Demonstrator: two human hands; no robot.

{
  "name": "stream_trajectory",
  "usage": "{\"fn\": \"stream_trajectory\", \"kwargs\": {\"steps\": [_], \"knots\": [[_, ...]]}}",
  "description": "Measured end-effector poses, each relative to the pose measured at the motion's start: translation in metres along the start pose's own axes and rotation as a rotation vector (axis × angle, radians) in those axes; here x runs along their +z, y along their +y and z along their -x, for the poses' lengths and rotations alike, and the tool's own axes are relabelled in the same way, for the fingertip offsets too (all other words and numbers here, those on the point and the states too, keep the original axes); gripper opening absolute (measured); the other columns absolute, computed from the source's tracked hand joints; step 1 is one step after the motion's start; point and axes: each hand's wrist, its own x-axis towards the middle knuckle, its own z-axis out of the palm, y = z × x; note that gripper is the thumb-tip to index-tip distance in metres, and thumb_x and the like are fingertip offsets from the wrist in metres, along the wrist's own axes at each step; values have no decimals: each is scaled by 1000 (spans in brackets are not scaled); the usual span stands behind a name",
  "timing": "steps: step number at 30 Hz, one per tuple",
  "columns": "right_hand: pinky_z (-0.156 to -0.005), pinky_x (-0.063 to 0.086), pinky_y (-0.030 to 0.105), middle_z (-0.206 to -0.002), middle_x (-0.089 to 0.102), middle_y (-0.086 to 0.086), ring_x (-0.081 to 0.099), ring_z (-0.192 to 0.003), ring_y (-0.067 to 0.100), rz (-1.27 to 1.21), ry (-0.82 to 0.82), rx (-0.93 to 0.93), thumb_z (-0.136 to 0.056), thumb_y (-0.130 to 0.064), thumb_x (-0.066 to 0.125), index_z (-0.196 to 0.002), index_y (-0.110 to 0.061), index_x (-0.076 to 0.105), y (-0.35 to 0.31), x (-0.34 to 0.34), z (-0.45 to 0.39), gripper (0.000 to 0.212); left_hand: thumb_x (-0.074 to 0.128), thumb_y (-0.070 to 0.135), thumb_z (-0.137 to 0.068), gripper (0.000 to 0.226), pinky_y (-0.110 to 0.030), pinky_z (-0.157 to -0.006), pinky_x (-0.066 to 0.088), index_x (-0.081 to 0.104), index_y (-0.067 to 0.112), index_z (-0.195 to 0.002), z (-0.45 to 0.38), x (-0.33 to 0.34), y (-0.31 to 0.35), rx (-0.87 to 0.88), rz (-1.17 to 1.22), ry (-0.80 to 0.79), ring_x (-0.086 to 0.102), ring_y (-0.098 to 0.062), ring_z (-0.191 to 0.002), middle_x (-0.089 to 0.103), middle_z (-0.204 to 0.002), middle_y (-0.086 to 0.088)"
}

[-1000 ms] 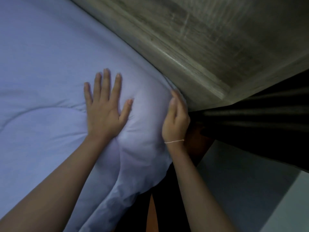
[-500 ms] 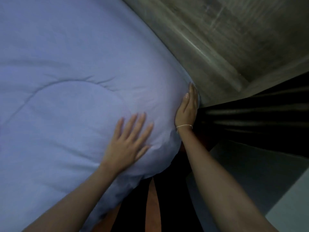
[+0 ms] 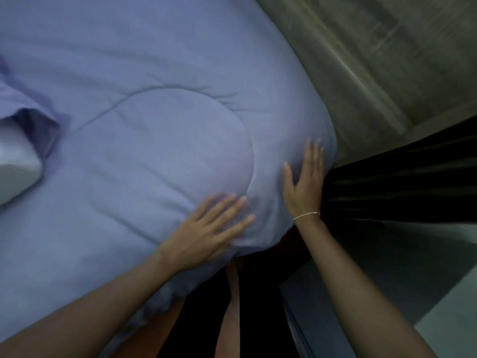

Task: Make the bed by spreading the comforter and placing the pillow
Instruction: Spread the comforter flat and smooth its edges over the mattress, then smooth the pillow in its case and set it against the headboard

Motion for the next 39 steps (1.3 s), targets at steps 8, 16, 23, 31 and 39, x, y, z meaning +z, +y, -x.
{"fn": "stream_trajectory", "kwargs": {"steps": [8, 16, 23, 31, 39], "knots": [[-107, 21, 67, -160, -3, -3, -3, -147, 27, 297, -363, 0, -84, -69, 29, -145, -44, -8, -55, 30, 56, 76, 40, 24, -90, 52, -54, -112, 17, 38, 23, -142, 78, 27, -2, 80, -164, -175, 43, -30, -133, 41, -148, -8], [-113, 19, 56, -160, 4, 6, 7, -147, 30, 397, -410, -111, -90, -56, 33, -150, -29, 8, -102, 10, 68, 71, 45, 56, -81, 82, -53, -109, 19, 20, 20, -149, 115, -28, -36, -655, 74, -139, 30, -35, -138, 27, -152, -17], [-117, 19, 43, -159, -1, 14, 13, -142, 40, 400, -709, 5, -87, -34, 59, -146, -33, -8, -110, 26, 116, 89, 34, 70, -79, 85, -44, -104, 40, 24, 20, -147, 193, -31, -21, -755, 341, -364, 48, -30, -130, 45, -145, -11], [-118, 13, 44, -159, -2, 12, 5, -144, 40, 640, -737, -183, -92, -48, 46, -149, -28, -7, -220, -1, 87, 81, 43, 56, -74, 80, -49, -92, 49, 28, 19, -144, 260, -111, -68, -995, 186, -235, 53, -33, -124, 48, -142, -15], [-116, 23, 46, -159, 8, 5, 8, -146, 29, 481, -803, -444, -88, -47, 54, -149, -30, 11, -333, 40, 71, 76, 82, 36, -62, 93, -58, -93, 46, 38, 11, -140, 311, -159, -118, -1312, 127, -124, 49, -43, -125, 42, -143, -25]]}}
